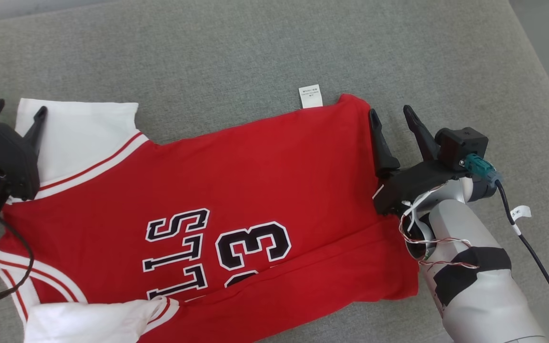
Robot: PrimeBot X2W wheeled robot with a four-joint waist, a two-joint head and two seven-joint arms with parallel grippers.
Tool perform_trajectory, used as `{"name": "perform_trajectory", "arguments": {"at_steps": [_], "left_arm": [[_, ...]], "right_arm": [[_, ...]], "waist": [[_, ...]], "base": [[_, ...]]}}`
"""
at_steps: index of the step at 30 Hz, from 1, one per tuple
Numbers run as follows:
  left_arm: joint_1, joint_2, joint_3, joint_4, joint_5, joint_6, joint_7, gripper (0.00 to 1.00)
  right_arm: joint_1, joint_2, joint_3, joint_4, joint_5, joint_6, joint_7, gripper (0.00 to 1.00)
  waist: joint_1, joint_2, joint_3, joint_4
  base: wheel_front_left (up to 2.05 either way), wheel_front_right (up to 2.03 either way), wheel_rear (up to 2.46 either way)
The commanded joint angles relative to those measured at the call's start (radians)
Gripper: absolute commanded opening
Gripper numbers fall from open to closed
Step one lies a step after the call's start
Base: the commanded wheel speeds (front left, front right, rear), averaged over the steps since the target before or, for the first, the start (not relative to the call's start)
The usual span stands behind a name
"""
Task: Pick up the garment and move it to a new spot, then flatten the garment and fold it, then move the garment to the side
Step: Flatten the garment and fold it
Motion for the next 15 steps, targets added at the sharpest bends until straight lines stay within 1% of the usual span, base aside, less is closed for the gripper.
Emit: {"name": "perform_trajectory", "arguments": {"at_steps": [1, 8, 10, 15], "left_arm": [[-0.009, 0.004, -0.004, 0.008, -0.001, 0.002, -0.006, 1.00], [-0.019, -0.014, -0.047, 0.052, -0.067, 0.002, -0.023, 1.00], [-0.031, -0.021, -0.064, 0.046, -0.087, 0.002, -0.034, 0.00], [-0.055, -0.026, -0.102, 0.032, -0.119, 0.002, -0.079, 0.00]], "right_arm": [[-0.014, 0.003, 0.003, -0.003, 0.007, -0.002, -0.004, 1.00], [-0.029, 0.003, 0.019, 0.003, 0.006, -0.002, -0.004, 1.00], [-0.037, 0.003, 0.025, 0.028, 0.011, -0.002, -0.004, 1.00], [-0.087, 0.002, 0.038, 0.114, 0.027, -0.002, 0.016, 1.00]], "waist": [[-0.0002, -0.0002, 0.007, -0.007], [-0.0002, -0.0002, 0.017, -0.005], [-0.0002, -0.0002, 0.016, 0.005], [-0.0002, -0.0002, 0.006, 0.038]], "base": [[0.00, 0.00, 0.00], [0.00, 0.00, 0.00], [0.00, 0.00, 0.00], [0.00, 0.00, 0.00]]}}
